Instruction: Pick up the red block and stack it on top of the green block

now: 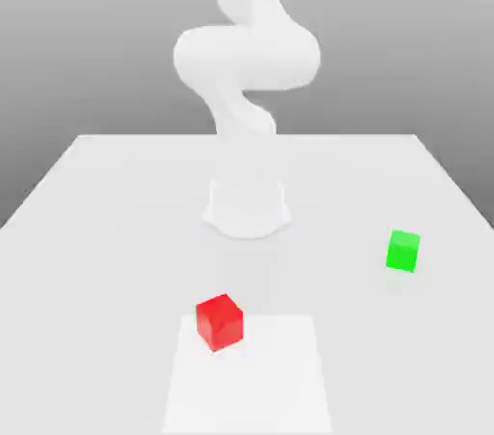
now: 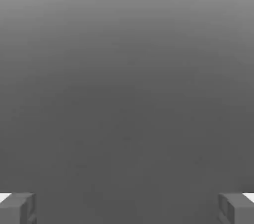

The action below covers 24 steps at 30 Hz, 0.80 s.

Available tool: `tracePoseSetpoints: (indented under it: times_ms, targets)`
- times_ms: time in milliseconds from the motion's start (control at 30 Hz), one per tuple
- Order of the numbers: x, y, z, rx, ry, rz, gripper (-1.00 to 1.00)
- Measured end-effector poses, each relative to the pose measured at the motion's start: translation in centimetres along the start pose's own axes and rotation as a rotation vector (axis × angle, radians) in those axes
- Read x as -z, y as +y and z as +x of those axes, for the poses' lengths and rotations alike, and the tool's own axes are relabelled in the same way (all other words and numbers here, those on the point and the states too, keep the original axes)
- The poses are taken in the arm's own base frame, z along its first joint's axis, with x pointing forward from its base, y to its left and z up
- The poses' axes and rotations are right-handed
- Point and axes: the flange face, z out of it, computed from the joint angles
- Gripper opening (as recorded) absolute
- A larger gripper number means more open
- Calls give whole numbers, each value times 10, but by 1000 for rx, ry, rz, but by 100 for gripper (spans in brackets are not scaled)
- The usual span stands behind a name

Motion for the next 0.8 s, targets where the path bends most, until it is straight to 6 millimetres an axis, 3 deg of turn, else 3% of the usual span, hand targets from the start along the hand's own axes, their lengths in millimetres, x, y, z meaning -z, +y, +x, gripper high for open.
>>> tracePoseSetpoints:
  times_ms: [200,400,600,800]
  targets:
    - [-142,56,-36,152,-180,-132,0]
    - [-249,135,-107,315,-384,-243,0]
    - [-322,236,-207,485,-617,-335,0]
    - [-362,269,-241,504,-642,-345,0]
